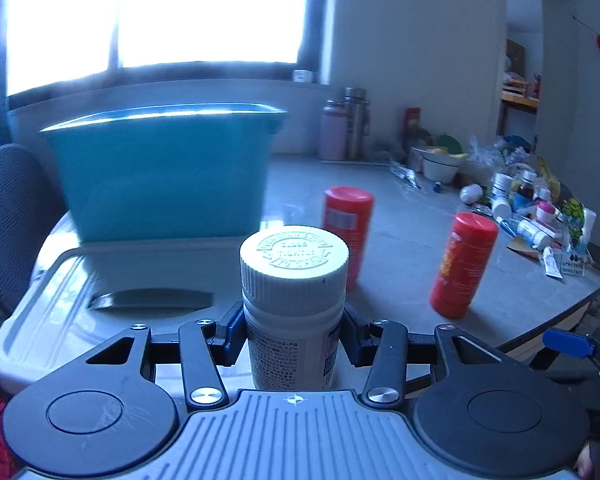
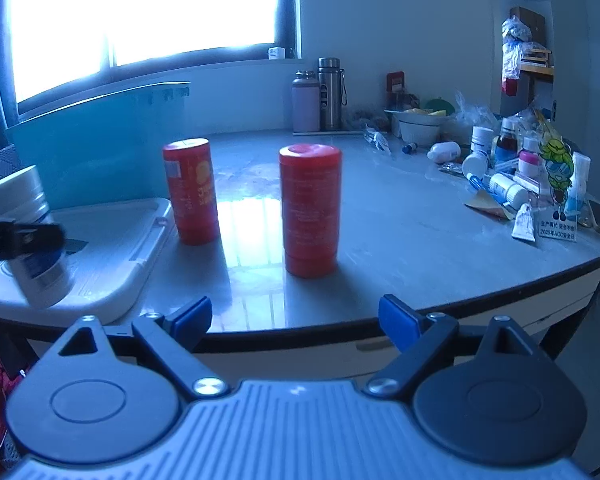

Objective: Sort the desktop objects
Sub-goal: 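Lift the white pill bottle with the left tool while the right tool grasps a red canister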

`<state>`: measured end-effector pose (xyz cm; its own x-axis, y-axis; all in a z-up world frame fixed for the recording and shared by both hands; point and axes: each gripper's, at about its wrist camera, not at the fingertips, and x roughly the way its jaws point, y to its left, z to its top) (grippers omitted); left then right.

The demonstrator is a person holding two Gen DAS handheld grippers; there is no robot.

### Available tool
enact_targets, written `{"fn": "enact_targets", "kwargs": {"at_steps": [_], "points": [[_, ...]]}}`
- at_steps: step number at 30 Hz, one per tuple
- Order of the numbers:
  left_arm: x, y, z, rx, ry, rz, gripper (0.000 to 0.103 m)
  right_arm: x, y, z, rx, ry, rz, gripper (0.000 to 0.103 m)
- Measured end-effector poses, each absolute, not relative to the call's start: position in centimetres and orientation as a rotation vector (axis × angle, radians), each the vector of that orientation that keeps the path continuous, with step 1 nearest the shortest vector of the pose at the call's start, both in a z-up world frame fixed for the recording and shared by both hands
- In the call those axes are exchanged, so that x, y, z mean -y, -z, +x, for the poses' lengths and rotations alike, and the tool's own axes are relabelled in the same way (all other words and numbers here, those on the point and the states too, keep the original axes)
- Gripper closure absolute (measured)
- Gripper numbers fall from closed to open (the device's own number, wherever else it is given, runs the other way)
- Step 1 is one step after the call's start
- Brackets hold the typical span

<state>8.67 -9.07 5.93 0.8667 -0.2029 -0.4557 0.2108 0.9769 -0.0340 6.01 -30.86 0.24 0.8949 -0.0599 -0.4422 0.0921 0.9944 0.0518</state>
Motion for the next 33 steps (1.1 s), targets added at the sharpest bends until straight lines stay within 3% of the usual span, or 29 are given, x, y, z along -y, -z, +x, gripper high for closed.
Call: {"fn": "enact_targets", "kwargs": {"at_steps": [11,33], "points": [[5.7,-6.2,8.4,-0.493,0.175,-0.014,0.055,30.3,-0.5,7.3,-0.443,0.094,0.074,0.012],[6.9,-6.7,12.6,-0.496,0.177,-0.041,0.055,31.7,-0.6,13.8,-0.451,0.134,0.098,0.012]]}}
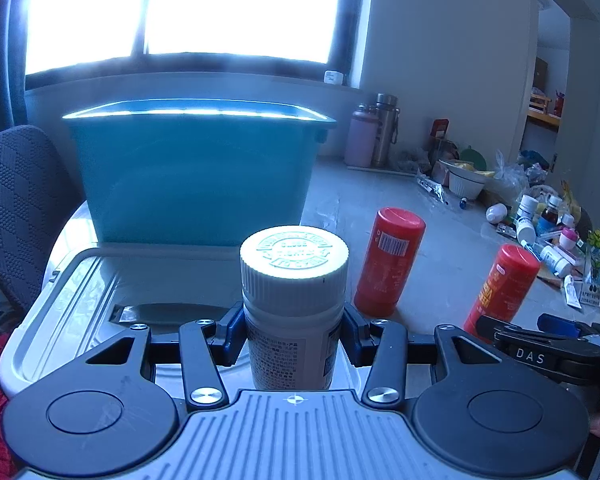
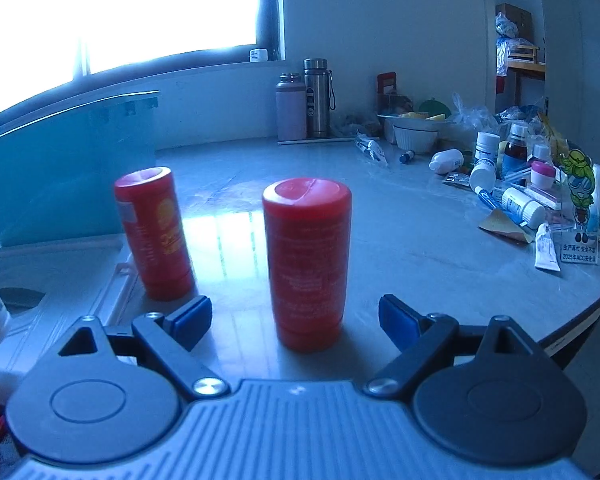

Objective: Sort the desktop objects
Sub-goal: 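Lift the white pill bottle with the left tool while the right tool grasps a red canister, then carry the pill bottle and red canister over the teal bin with both tools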

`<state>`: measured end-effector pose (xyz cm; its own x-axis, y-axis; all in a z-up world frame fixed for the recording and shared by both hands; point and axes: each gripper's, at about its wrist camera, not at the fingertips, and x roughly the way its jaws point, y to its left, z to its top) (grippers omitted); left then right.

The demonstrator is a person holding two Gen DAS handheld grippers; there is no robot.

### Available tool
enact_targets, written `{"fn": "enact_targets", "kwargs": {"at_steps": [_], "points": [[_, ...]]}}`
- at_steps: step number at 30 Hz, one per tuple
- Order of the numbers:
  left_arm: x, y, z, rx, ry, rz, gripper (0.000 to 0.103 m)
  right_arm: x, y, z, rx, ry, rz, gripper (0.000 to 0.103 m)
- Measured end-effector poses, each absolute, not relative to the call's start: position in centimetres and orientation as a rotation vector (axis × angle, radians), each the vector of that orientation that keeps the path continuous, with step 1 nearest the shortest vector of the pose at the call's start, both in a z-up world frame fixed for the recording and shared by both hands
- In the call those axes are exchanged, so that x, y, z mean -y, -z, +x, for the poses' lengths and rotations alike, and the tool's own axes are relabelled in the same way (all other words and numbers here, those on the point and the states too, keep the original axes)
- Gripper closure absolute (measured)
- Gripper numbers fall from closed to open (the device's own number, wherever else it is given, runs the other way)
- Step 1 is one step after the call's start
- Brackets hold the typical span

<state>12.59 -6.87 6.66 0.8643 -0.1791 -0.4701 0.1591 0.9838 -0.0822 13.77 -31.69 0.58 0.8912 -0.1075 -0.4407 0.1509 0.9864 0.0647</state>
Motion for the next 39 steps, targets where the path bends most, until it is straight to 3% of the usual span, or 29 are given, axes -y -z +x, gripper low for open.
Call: {"fn": "enact_targets", "kwargs": {"at_steps": [13,14,15,16,28,39], "points": [[7.2,-6.6,14.6,-0.511,0.153,-0.049,0.055,32.3,-0.1,17.4,-0.44,0.154,0.084,0.012],[7.2,-6.6,14.7,-0.512,0.152,-0.049,0.055,32.4,-0.2,17.5,-0.442,0.151,0.085,0.015],[7.2,-6.6,14.8,-0.513,0.15,-0.05,0.055,32.4,-0.3,17.7,-0.443,0.148,0.085,0.045],[7.2,-6.6,14.8,-0.513,0.148,-0.051,0.055,32.4,-0.3,17.8,-0.445,0.144,0.085,0.054],[5.8,-7.6,13.5,-0.486,0.117,-0.065,0.055,30.9,-1.6,15.6,-0.443,0.094,0.036,0.054],[1.9,-9.1,7.2,-0.461,0.09,-0.086,0.055,27.4,-3.3,9.6,-0.422,0.072,0.022,0.054]]}}
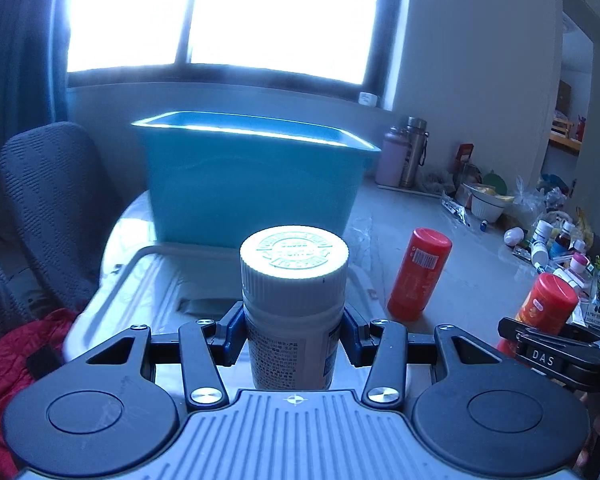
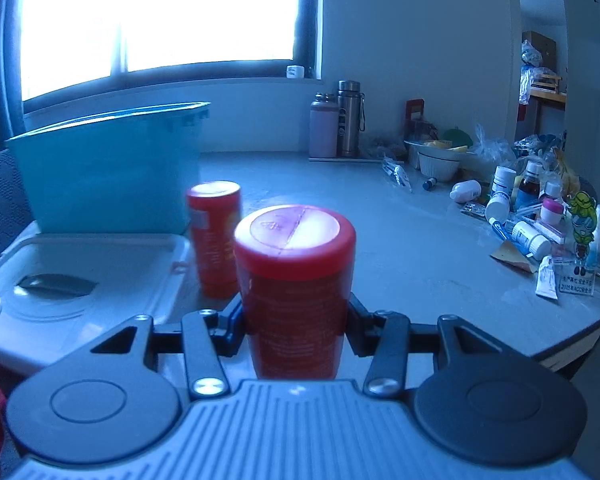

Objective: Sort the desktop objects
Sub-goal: 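Carry the pill bottle and red canister over the teal bin with both tools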

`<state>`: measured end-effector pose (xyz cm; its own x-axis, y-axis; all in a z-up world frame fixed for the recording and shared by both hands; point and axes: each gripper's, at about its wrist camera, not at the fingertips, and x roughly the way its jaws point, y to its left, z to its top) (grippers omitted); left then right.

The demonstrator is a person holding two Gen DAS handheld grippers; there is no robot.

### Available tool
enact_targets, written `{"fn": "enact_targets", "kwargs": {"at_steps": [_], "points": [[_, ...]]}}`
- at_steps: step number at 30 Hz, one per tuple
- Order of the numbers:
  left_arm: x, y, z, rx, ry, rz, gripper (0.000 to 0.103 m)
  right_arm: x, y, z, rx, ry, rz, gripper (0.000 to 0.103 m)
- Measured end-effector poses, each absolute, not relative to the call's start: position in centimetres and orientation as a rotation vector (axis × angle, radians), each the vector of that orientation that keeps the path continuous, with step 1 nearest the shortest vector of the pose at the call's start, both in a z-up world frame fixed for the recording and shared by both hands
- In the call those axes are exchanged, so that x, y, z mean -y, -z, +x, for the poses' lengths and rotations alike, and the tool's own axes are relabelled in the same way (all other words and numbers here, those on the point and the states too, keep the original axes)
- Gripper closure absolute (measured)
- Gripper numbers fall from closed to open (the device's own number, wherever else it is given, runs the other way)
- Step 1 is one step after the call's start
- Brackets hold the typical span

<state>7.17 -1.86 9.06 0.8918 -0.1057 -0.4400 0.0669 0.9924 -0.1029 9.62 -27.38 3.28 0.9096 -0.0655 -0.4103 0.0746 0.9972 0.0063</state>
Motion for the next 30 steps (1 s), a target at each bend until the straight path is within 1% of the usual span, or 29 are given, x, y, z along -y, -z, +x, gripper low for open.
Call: {"fn": "enact_targets", "kwargs": {"at_steps": [9,18,30], "points": [[-2.4,-11.0,1.2,-0.432,0.061,-0.085,0.055,23.5,-5.1,4.6,-0.404,0.035,0.012,0.054],[-6.1,-13.1,-3.1,-0.448,0.039,-0.082,0.055,19.8,-7.4,0.8,-0.402,-0.011,0.002,0.054],[-9.4,-17.3,-2.0,-0.44,0.014,-0.088,0.055,16.4,-11.9,2.1,-0.388,-0.067,-0.009,0.054]]}}
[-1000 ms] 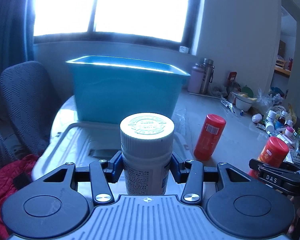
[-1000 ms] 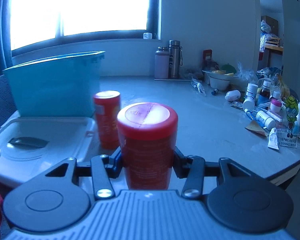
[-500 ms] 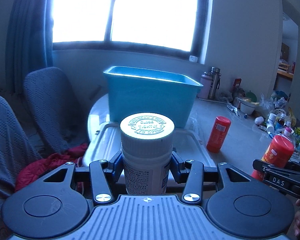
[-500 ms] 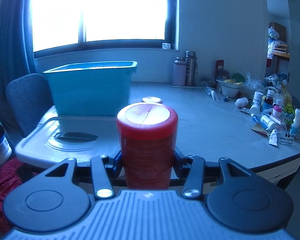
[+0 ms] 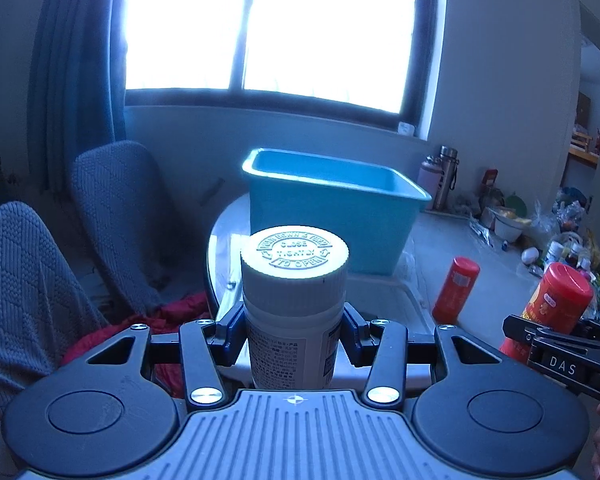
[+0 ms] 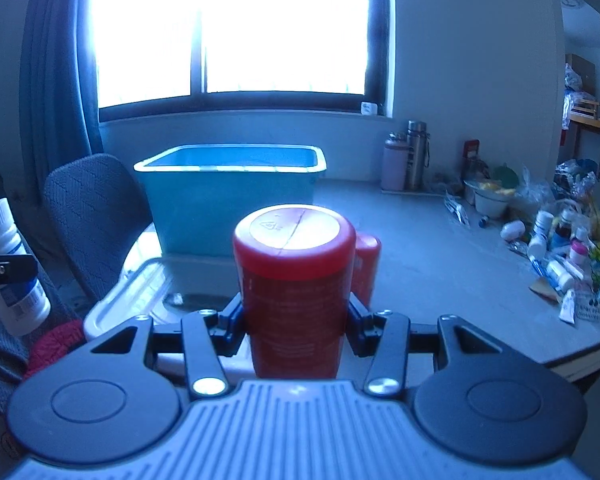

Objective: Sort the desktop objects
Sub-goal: 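Carry the pill bottle and red canister over the teal bin with both tools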

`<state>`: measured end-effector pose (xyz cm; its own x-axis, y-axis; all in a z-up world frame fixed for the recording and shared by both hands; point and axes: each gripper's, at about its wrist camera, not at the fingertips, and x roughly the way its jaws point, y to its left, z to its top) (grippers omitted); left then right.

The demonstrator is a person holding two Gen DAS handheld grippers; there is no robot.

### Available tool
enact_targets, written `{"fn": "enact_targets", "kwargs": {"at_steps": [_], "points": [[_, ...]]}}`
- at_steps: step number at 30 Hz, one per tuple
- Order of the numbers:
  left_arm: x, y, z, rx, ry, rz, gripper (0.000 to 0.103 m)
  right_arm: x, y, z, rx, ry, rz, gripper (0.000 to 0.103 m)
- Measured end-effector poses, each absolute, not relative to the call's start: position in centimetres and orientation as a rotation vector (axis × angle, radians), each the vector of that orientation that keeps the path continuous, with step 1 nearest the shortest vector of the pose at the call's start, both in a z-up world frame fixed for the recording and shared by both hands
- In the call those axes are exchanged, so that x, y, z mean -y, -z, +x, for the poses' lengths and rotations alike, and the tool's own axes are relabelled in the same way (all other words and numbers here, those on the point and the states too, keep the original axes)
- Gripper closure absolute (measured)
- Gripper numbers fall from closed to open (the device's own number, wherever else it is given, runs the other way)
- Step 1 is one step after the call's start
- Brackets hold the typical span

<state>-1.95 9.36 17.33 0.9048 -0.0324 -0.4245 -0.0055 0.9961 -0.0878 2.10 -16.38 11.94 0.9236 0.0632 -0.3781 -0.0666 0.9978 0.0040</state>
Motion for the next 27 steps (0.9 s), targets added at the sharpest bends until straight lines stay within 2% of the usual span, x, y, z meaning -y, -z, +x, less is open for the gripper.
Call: {"fn": "enact_targets", "kwargs": {"at_steps": [27], "points": [[-5.0,-24.6,15.1,-0.378,-0.054,-0.102,0.055,16.5,-19.0,18.6,-0.291,-0.224,-0.051,0.054]]}}
